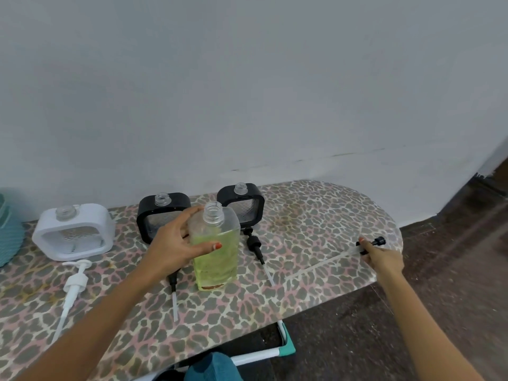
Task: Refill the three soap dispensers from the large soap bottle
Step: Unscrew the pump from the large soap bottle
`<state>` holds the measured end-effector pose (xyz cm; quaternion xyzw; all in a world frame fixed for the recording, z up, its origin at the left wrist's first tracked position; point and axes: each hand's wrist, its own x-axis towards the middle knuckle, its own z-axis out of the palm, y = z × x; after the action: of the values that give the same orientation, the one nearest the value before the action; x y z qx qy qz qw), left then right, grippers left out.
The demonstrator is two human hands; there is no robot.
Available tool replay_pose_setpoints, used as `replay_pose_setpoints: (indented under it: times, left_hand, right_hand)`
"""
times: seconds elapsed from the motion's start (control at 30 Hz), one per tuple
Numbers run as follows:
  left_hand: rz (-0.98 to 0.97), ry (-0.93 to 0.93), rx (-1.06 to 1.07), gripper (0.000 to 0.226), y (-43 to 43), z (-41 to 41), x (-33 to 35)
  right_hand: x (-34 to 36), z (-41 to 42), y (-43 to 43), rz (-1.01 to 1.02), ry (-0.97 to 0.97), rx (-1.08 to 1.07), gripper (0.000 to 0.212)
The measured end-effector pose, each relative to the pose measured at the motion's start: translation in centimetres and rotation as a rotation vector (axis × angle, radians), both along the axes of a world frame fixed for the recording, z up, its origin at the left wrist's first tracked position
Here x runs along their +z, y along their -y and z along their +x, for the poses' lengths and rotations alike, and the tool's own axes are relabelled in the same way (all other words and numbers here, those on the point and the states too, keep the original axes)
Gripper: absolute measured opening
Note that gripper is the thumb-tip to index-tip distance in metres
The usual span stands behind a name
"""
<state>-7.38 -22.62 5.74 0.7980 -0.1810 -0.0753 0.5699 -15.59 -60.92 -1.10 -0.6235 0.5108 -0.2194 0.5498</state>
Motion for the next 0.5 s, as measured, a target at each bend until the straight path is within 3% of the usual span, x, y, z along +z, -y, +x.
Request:
replay_pose_setpoints:
  times: [0.17,0.37,0.5]
  left_hand:
    - [0.017,0.006,-0.01,0.092,0.0,0.3,-0.2]
    - [0.005,0.0,-0.014,0.091,-0.2,0.7,-0.7]
    - [-0.01,-0.006,-0.016,0.094,-0.1,0.5,-0.7]
  right_hand:
    - [-1.7,-0.6,-0.2,-0.075,-0.055,0.041,0.028]
    - [-2.6,-0.5,0.3,-0.074,-0.035,0.094,0.037]
    - [-2.6,-0.4,0.3,0.007,0.04,0.12,0.017]
